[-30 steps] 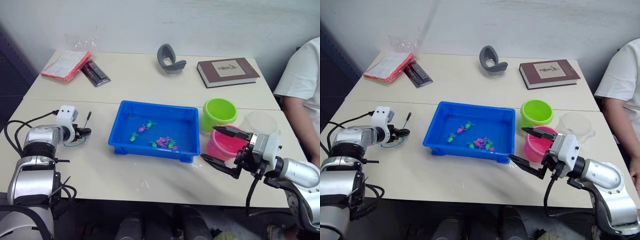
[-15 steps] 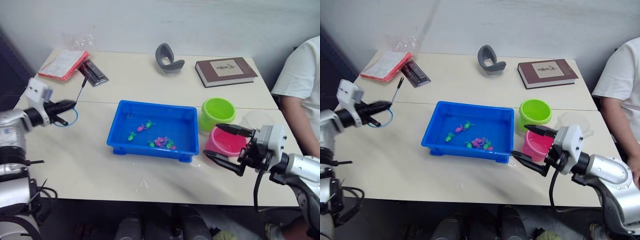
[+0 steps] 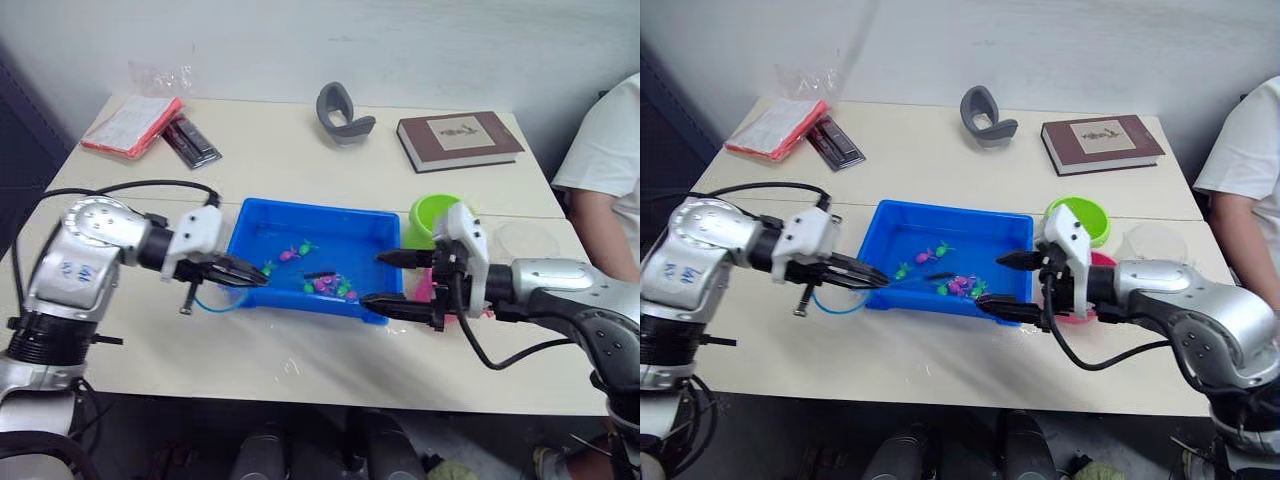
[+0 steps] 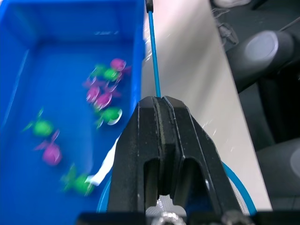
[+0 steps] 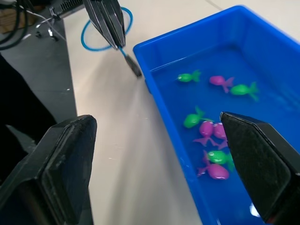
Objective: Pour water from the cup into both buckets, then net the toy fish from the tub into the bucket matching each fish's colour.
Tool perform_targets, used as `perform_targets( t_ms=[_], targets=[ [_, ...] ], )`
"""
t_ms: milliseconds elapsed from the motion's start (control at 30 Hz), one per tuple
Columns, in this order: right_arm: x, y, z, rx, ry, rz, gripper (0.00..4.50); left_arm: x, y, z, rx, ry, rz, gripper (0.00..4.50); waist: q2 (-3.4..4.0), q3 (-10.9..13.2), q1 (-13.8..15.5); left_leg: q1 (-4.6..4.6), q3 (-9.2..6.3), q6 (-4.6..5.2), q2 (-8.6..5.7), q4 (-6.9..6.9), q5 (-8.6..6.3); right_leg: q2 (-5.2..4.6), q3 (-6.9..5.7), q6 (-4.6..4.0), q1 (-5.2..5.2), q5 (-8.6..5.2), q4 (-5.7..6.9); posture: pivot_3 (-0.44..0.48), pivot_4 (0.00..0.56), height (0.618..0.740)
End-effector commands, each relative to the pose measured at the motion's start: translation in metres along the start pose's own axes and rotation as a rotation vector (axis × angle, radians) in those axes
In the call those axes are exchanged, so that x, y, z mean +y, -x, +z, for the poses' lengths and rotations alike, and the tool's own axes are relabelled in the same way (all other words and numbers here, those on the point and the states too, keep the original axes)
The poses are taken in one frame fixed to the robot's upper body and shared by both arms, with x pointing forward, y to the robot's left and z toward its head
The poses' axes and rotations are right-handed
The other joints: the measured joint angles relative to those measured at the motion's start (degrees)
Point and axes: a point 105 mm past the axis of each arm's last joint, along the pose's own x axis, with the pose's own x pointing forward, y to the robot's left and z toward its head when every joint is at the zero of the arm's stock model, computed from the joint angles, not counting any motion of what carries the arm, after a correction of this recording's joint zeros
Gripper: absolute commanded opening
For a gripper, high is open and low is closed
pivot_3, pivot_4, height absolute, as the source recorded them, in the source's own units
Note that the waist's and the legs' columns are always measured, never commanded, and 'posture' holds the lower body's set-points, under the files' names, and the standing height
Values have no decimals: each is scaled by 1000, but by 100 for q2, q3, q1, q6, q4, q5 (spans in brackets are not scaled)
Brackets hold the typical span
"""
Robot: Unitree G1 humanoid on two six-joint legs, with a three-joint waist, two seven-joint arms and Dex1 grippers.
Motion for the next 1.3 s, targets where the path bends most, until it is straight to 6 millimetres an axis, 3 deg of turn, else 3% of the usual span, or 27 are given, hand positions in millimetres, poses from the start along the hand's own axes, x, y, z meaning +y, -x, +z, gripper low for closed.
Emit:
perform_targets(
  t_ms=[33, 233, 533, 667, 867, 1100, 1200, 1300],
  targets=[
    [6, -11, 6, 2, 21, 50, 4500, 4, -7, 16, -7, -50, -3, 24, 0, 0, 6, -4, -2, 1, 0, 2, 0, 1, -5, 0, -2, 0, 0, 0, 150, 740],
    [10, -21, 6, -1, -45, 92, 4500, 9, -17, 27, -30, -61, -8, 24, 0, 0, 19, -10, -7, 7, -2, 10, -1, 2, -33, 3, 1, 2, -2, 0, 150, 740],
    [10, -29, 12, -20, -41, 101, 4500, 4, -25, 26, -30, -36, -31, 24, 0, 0, 11, -13, -14, 8, -1, 24, -2, 1, -41, 4, 5, 2, 4, 0, 150, 740],
    [10, -28, 12, -18, -38, 104, 3145, 3, -27, 26, -31, -32, -35, 0, 0, 0, 13, -14, -15, 8, -2, 25, -2, 0, -42, 4, 5, 2, 4, 0, 150, 740],
    [11, -27, 11, -13, -34, 113, 88, 3, -27, 24, -24, -25, -30, 0, 0, 0, 12, -14, -16, 8, -2, 25, -2, 1, -42, 4, 5, 2, 4, 0, 150, 740],
    [13, -27, 13, -25, -21, 132, 32, 3, -23, 21, -24, -25, -15, 0, 0, 0, 11, -14, -17, 8, -2, 26, -2, 1, -43, 4, 6, 2, 4, 0, 150, 740],
    [15, -27, 13, -26, -4, 146, 32, 6, -19, 29, -100, -48, 8, 0, 0, 0, 10, -14, -17, 8, -2, 26, -2, 0, -43, 4, 6, 2, 4, 0, 150, 740],
    [19, -25, 16, -49, 45, 176, 0, 18, 0, 49, -276, -62, 105, 1041, 0, 0, 14, -16, -19, 8, -1, 29, -2, 0, -45, 4, 6, 2, 4, 0, 150, 740]
  ],
)
